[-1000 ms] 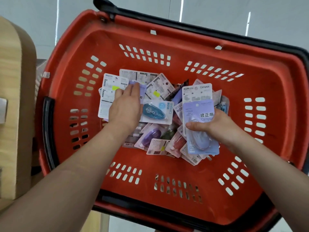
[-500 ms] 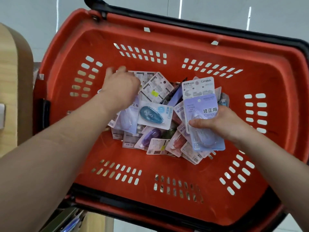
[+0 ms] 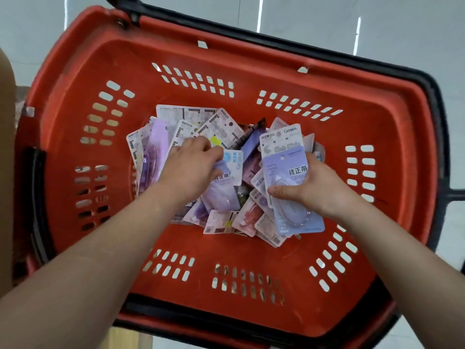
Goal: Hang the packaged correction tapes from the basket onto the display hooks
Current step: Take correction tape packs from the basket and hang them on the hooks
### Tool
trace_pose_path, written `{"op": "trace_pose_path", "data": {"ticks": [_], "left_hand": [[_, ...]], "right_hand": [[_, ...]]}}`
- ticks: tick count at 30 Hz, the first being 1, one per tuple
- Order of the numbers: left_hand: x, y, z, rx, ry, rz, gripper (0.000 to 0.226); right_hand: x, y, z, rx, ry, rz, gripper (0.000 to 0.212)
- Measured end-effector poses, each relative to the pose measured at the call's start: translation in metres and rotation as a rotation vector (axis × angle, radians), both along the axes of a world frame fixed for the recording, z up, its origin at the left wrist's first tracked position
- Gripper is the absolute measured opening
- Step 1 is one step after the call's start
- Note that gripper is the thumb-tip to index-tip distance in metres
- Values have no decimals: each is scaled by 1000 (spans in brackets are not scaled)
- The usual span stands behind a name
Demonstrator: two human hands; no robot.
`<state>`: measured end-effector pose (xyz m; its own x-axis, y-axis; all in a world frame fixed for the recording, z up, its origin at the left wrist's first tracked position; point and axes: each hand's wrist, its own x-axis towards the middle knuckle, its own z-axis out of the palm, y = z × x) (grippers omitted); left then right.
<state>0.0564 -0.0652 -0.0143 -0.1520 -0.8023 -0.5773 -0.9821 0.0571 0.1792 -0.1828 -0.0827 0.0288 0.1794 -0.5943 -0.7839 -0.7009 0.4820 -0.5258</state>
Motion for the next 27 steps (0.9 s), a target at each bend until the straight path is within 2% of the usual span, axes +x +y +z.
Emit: {"op": "trace_pose_path", "data": {"ticks": [1,3,6,9,12,15,19,21,25,27], "left_hand": [[1,-1,2,12,-19,-2,30],[8,-4,5,53,-26,-16,28],[15,-2,7,87,11,-95,30],[16,3,6,86,41,-63,25],[18,3,5,66,78,10,21],[17,5,6,135,210,33,17],[11,19,8,174,230,34,18],[15,25,21,106,247,225,19],[30,44,65,-103,295,742,21],[28,56,98,-129,499,1076,25]], "right_hand": [[-1,1,2,-22,-30,-12,91],[-1,1,6,-54,-110,-20,115],[1,1,14,-99,-151,47,125],[5,0,18,-159,-122,110,124],[5,-1,16,-186,-153,133,115],[4,0,13,-187,-172,157,94],[5,5,9,-115,-236,65,48],[6,7,13,-90,-252,33,28],[3,8,34,-96,-231,-42,16],[4,10,51,-102,-226,-69,16]]}}
